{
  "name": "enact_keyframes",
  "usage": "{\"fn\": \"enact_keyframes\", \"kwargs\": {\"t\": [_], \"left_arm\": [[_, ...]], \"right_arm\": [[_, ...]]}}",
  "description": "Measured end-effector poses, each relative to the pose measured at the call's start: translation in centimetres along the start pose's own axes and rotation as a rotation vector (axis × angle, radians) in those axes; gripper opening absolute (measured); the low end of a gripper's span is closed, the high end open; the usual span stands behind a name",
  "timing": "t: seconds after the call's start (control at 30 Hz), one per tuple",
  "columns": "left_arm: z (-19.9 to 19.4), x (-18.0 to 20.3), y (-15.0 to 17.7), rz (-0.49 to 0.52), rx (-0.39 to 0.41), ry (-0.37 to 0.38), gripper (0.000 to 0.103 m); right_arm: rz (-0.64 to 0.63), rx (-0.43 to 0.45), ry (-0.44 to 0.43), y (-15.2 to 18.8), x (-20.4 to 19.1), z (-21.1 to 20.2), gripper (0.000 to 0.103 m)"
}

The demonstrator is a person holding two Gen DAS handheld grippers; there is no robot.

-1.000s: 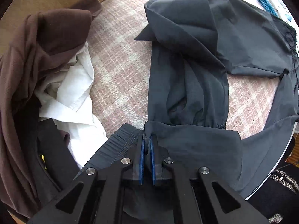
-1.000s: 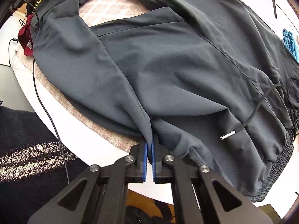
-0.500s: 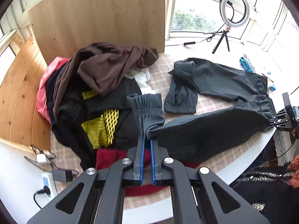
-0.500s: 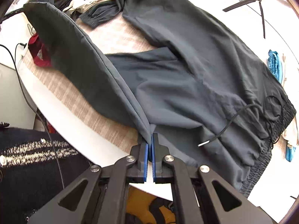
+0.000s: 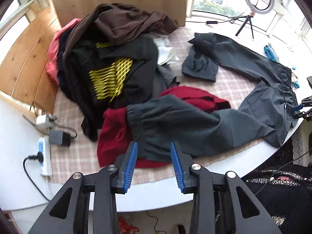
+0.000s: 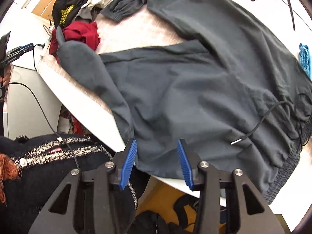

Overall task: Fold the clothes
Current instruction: 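Pull the trouser leg straight with the left gripper and open both grippers, then grasp the elastic trouser cuff with the left gripper and lift it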

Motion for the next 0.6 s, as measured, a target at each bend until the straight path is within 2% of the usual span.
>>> {"fn": "enact_keyframes", "kwargs": {"t": [0.07,0.1,0.17,0.3,0.43,0.5,0.6], "left_arm": [[3.9,3.4,-4.1,0.103,-0.007,0.06,0.043],[5.9,5.1,-6.0,0.153,-0.013,0.09,0.044],[10.0,8.4,-9.1,0.248,-0.04,0.135,0.051],[17.8,10.5,-10.7,0.407,-0.172,0.061,0.054],[22.4,8.8,-11.0,0.407,-0.263,0.027,0.054],[23.7,7.8,-11.2,0.394,-0.285,0.019,0.051],[23.7,7.1,-11.8,0.361,-0.284,0.064,0.023]], "right_arm": [[0.058,0.038,0.026,-2.8,2.2,0.6,0.043],[0.096,0.041,0.03,-3.5,3.5,1.4,0.043],[0.154,0.039,0.032,-4.6,5.6,3.0,0.043],[0.245,0.029,0.024,-3.7,8.0,5.7,0.043],[0.283,0.03,0.037,-3.9,9.7,6.8,0.043],[0.283,0.034,0.041,-4.4,10.3,7.0,0.043],[0.292,0.039,0.04,-5.4,10.9,7.3,0.043]]}}
Point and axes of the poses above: each gripper's, at about its wrist camera, not at the fingertips, and z roughly the way its jaws point, x to its right, y to its underside, the point moved 10 cm from there along z, roughly the way its jaws point, and after that the axes turned 15 degrees about y, right-handed, at the moved point
